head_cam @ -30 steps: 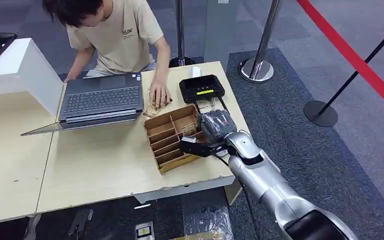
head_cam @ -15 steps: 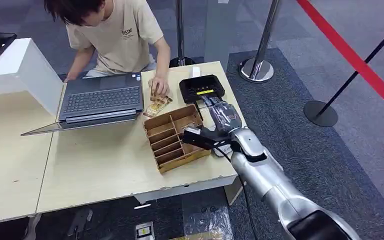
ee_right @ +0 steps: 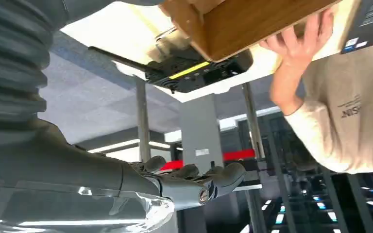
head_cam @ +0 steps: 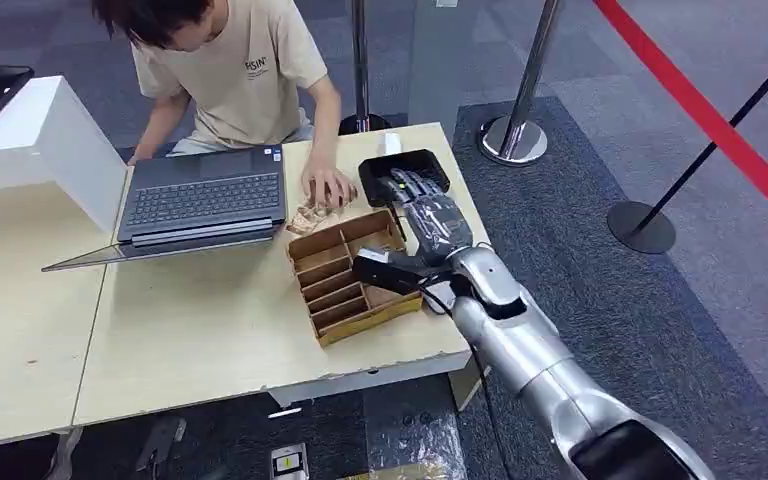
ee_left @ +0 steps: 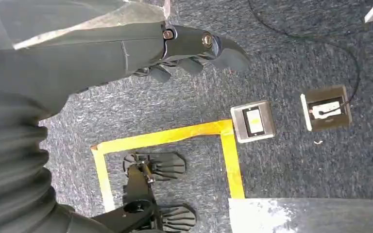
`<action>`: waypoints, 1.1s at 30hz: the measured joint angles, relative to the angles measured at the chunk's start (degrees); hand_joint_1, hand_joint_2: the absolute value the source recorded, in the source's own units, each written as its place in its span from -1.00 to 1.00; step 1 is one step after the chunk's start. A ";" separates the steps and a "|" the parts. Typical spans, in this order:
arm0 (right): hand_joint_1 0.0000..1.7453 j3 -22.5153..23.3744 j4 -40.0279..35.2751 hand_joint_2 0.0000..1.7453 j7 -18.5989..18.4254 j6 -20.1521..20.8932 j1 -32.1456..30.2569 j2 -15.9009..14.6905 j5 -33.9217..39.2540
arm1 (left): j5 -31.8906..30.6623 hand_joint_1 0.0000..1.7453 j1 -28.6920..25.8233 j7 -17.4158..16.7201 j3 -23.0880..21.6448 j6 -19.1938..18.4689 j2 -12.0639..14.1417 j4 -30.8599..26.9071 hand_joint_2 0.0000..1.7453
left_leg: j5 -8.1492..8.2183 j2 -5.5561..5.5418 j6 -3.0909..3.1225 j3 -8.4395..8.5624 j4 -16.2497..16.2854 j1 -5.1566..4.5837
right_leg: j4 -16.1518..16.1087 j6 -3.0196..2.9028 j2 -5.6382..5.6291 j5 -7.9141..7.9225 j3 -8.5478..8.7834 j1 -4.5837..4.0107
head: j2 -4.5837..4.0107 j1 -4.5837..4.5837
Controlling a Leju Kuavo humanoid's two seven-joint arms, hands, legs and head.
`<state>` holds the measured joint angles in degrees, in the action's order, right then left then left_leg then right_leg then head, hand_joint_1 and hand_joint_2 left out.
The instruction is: Pass the card to the sensor for recognition and then transmit it.
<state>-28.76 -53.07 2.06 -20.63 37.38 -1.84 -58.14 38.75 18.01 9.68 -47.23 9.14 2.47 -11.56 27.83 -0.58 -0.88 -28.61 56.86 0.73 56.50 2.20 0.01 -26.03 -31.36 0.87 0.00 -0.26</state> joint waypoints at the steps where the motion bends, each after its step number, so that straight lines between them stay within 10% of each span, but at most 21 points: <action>1: -0.94 -0.07 0.09 1.00 0.13 0.00 -0.01 0.09 0.00 | -0.09 -1.00 0.07 -0.02 0.00 0.00 0.00 0.00 1.00 | 0.00 0.00 0.00 0.00 0.00 0.00 | 0.00 0.00 0.00 0.00 0.00 0.00 | 0.00 0.00; 12: -0.64 -0.63 0.85 1.00 0.65 -0.09 0.18 1.24 0.28 | -0.28 -1.00 0.28 -0.39 0.00 -0.15 -0.02 -0.09 1.00 | 0.00 0.01 0.00 -0.01 0.00 0.00 | 0.00 0.00 0.00 0.00 -0.01 0.00 | 0.00 0.00; 20: -0.78 -1.03 3.63 1.00 1.86 -1.22 0.68 2.45 1.29 | -0.22 -1.00 0.88 -2.40 0.00 -0.55 -0.22 -0.17 1.00 | 0.00 0.00 0.00 0.00 0.00 0.00 | 0.00 0.00 0.00 0.00 0.00 0.00 | 0.00 0.02; 33: 0.42 -1.46 8.55 1.00 2.40 -1.95 0.91 3.34 2.21 | -0.90 -1.00 1.38 -2.91 0.00 0.11 -0.50 -0.20 1.00 | 0.00 0.00 0.00 0.00 0.00 0.00 | 0.00 0.00 0.00 0.00 -0.01 0.00 | 0.00 0.00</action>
<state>-30.23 -44.52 4.46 -22.58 38.29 1.51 -55.93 37.86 19.38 6.78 -47.23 9.25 1.97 -11.76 27.83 -0.58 -0.88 -28.61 56.86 0.73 56.50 2.20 0.02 -26.03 -31.37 0.87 0.00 -0.26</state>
